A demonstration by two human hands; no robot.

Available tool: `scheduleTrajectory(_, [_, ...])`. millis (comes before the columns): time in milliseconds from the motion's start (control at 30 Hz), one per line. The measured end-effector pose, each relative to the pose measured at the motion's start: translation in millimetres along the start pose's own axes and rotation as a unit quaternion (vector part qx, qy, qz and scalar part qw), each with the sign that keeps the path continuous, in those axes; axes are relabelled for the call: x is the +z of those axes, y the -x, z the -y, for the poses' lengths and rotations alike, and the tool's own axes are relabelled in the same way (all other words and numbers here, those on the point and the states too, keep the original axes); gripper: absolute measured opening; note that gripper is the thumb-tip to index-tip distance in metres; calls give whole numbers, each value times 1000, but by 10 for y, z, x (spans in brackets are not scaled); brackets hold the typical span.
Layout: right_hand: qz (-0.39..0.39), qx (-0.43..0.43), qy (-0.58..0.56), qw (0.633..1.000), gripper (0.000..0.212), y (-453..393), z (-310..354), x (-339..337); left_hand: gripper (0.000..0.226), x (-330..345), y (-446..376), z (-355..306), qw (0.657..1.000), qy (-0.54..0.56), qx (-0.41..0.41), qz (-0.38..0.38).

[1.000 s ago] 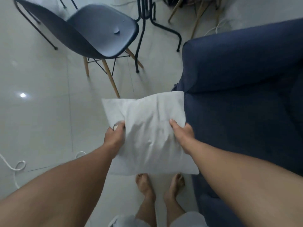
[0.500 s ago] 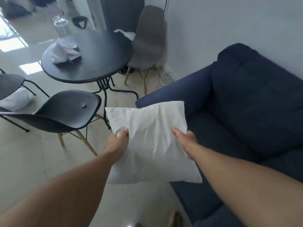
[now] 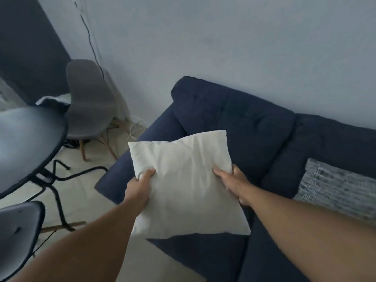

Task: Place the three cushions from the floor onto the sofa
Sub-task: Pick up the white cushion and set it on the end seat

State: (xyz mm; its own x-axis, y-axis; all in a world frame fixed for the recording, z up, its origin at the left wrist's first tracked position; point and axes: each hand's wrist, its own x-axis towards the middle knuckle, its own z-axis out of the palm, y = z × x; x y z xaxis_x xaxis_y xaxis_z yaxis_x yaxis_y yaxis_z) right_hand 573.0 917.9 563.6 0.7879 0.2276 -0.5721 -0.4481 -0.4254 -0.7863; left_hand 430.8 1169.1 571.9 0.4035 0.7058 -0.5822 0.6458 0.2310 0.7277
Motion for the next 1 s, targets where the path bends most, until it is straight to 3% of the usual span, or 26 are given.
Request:
scheduleTrajectory(200, [-70,25,-57,996,51,-335,12,-663,70,854,-228,-550,995,-45,42,83])
scheduleTrajectory(433, [-114,50,-106,987,48,-576,-119,-1040,61,1465,-557,-853,985,-44,-18,169])
scheduleTrajectory(633, [-138,89,-137,977,44,-752,-356,-951,67,1676,-979,-857,968,-67,-83,226])
scheduleTrajectory(867, [-178,133,-155,963,44,-951,-393,-570,82,1820,-1633,-940,946,-74,-101,298])
scheduleTrajectory(1000, [-202,145,-155,956,54,-1196,-369,-453,92,1870,-2000,-996,925,-84,-107,355])
